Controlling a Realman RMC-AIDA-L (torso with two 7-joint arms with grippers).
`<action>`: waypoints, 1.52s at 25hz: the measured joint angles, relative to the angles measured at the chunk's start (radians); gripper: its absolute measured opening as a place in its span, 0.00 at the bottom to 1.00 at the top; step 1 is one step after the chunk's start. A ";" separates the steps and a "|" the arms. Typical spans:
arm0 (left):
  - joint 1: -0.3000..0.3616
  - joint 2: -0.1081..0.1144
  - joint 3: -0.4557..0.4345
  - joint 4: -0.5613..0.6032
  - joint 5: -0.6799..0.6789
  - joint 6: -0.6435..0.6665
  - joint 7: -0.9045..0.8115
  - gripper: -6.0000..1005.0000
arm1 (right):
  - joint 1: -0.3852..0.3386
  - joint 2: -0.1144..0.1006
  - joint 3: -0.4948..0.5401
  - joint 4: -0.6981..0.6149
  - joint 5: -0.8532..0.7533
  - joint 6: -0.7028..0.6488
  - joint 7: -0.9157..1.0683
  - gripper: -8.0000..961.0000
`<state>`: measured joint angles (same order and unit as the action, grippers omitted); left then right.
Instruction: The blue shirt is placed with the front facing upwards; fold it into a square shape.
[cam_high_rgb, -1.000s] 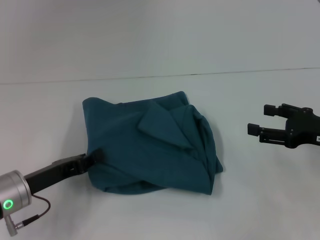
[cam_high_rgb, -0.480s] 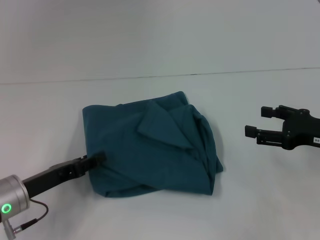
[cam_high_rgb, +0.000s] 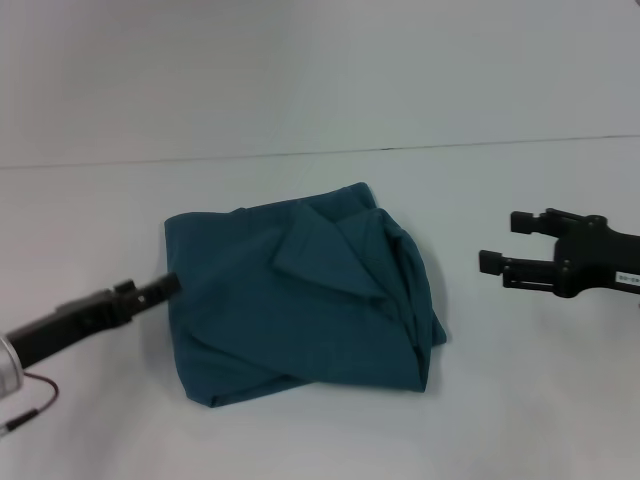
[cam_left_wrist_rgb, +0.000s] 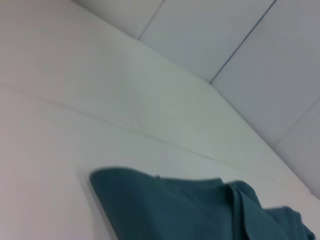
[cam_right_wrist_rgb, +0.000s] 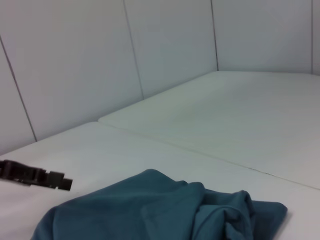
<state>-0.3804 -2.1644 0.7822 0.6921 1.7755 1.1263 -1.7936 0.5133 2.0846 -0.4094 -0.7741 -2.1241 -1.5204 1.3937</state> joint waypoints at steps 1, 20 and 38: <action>0.000 0.000 -0.003 0.011 0.001 -0.004 0.002 0.76 | 0.004 0.000 -0.004 0.004 0.000 0.002 0.001 0.94; -0.094 0.005 -0.007 0.074 -0.047 0.055 0.071 0.87 | 0.239 0.010 -0.351 0.188 0.003 0.407 0.072 0.94; -0.098 0.052 -0.045 0.090 0.055 0.185 0.102 0.87 | 0.319 0.008 -0.640 0.139 0.022 0.459 0.292 0.94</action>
<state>-0.4787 -2.1120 0.7370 0.7820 1.8302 1.3115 -1.6914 0.8327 2.0926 -1.0491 -0.6355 -2.1021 -1.0616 1.6861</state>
